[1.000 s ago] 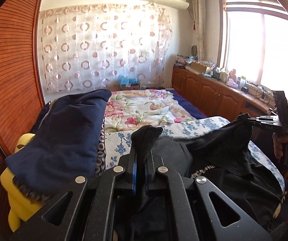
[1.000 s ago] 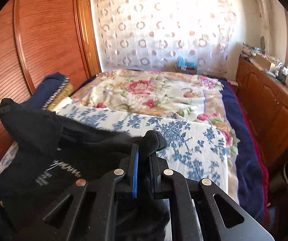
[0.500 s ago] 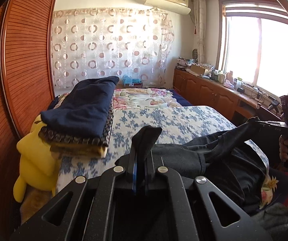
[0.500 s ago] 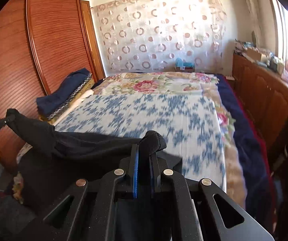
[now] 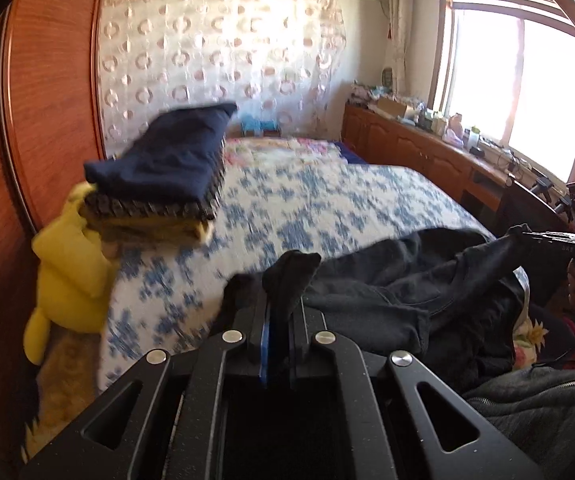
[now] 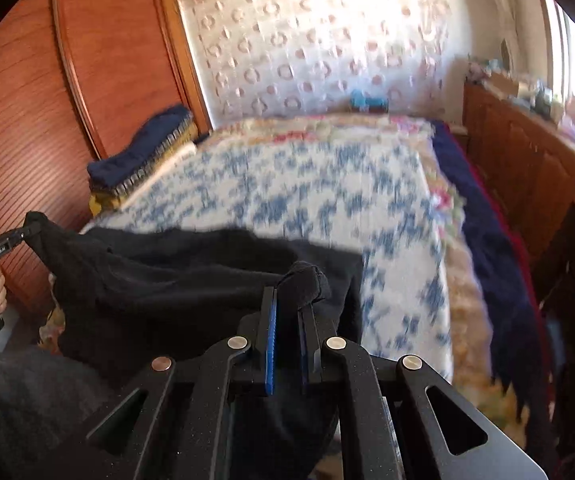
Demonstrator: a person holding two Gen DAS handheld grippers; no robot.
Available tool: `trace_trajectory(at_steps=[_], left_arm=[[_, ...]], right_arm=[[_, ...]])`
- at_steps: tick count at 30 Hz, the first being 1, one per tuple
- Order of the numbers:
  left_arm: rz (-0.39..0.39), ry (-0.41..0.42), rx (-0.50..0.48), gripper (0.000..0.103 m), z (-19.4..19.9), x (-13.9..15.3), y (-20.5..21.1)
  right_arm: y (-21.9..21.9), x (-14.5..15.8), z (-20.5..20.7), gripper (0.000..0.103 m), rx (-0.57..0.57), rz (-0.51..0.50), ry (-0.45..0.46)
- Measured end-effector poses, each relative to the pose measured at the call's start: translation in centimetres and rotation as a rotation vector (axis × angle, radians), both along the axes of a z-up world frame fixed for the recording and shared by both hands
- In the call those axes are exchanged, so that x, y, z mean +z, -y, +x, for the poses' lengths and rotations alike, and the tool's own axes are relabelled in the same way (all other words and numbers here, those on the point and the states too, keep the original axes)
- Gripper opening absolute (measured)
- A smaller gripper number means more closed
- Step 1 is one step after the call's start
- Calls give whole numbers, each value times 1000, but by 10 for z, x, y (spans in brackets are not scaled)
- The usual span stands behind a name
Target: Fold small clothes
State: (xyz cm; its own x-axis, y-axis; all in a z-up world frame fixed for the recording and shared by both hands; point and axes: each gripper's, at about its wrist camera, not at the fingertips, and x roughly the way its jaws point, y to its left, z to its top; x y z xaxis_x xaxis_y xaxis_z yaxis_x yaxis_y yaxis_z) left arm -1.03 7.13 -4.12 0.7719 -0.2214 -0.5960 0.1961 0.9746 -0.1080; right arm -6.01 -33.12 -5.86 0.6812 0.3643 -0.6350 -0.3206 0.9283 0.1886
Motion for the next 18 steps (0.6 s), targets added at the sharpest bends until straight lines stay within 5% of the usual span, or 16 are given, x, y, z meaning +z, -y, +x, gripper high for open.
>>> trace_trajectory(at_steps=[8,10,17,18], left_arm=[[-19,-86,47,7,8,-33,-7],[-30,-81,51,14,8,-31,-10],[-13,-24,39,82,9,-18,-10],[-11,-17,36,82,10,-16,-10]], right_arm=[[-12,-20,21,9,-14,-23,-85],[-14,-17,22,9,-15,-42,-86],[-20,1,16,12,11,-107,-58],[-19,3,14,13,12,-114,-54]])
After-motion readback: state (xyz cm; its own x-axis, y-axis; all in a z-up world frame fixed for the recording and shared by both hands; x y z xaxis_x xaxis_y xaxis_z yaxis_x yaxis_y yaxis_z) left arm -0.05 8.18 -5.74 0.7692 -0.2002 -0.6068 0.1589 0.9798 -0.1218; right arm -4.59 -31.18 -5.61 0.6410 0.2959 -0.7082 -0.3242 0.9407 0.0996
